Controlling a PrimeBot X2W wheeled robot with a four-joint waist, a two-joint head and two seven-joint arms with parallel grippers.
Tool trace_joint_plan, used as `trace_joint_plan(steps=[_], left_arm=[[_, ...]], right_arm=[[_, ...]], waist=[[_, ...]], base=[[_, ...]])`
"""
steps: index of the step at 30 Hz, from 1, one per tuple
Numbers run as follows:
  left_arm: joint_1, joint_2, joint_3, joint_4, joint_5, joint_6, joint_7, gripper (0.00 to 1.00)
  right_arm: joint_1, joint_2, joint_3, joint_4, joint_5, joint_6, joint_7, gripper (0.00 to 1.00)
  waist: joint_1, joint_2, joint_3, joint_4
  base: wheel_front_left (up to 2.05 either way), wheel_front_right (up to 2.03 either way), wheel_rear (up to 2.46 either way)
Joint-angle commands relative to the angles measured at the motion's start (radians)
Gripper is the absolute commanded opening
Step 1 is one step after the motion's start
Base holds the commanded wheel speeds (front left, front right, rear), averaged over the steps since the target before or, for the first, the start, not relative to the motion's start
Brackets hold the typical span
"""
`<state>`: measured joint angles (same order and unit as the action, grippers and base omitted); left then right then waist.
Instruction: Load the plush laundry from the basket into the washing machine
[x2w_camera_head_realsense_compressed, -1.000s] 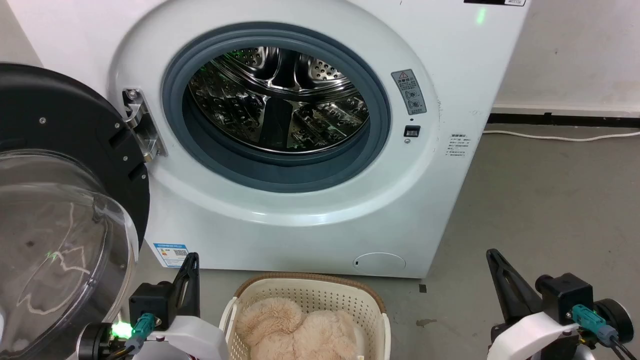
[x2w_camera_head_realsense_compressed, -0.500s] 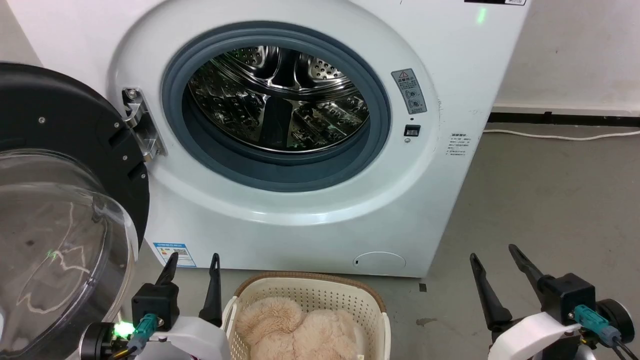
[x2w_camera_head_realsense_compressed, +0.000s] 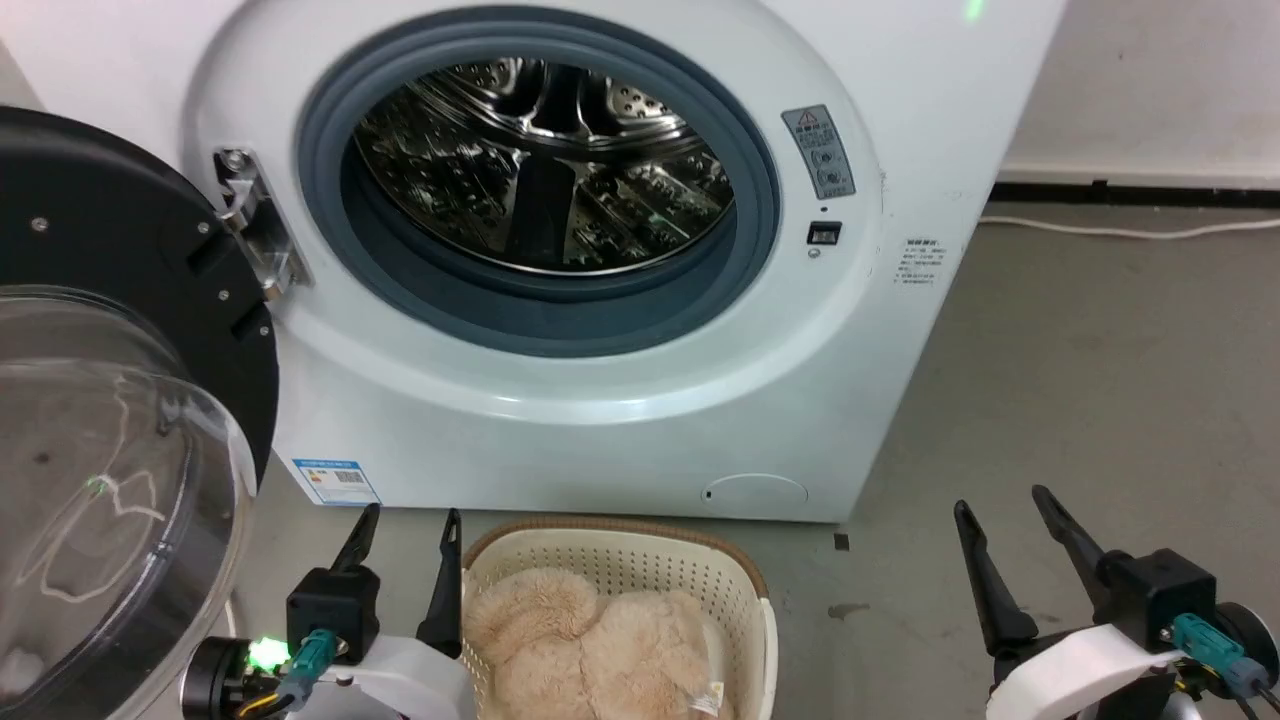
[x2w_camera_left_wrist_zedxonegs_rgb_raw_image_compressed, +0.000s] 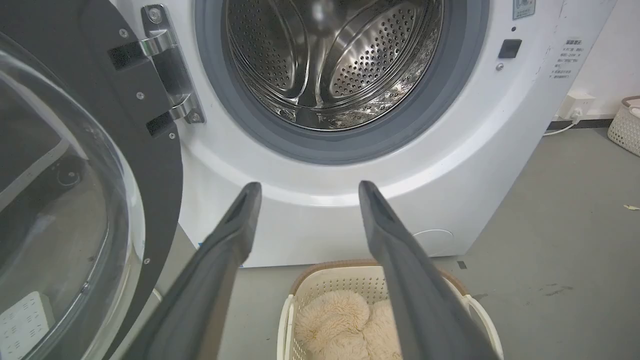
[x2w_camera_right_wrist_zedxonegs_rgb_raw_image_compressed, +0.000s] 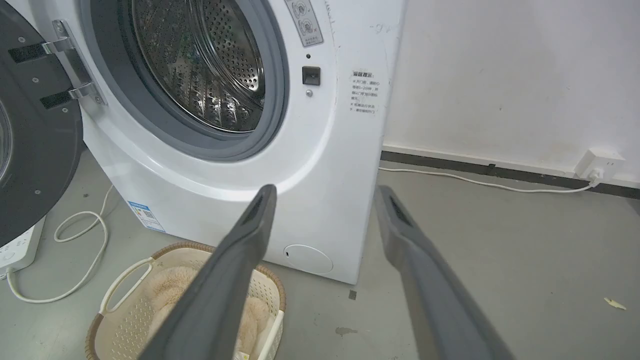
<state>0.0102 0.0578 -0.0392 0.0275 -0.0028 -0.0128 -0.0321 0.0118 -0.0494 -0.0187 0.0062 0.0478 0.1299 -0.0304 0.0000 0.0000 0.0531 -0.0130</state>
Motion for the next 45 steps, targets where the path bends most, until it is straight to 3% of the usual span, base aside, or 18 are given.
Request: trace_joint_plan(steps=[1,18,45], left_arm=[[-0.023,0.011,-0.011,0.019,0.002,-0.008,-0.013,1.00],[-0.110,0.044,-0.085,0.181,-0.012,-0.028,-0.046,1.00],[-0.309,0.114,-0.338,0.567,-0.142,-0.055,-0.083,1.00]], right_arm=[[-0.015,0.000,-0.007,0.004,0.016,0.000,-0.015,1.00],[-0.047,0.000,-0.008,0.016,0.088,0.000,-0.048,1.00],[-0.086,0.000,0.006,0.028,0.204,0.000,-0.104,1.00]], waist=[[0.0000,0.0000,0.016,-0.006],[0.0000,0.0000,0.117,-0.052],[0.0000,0.0000,0.288,-0.120]], base=[[0.00,0.00,0.00],[0.00,0.00,0.00],[0.00,0.00,0.00]])
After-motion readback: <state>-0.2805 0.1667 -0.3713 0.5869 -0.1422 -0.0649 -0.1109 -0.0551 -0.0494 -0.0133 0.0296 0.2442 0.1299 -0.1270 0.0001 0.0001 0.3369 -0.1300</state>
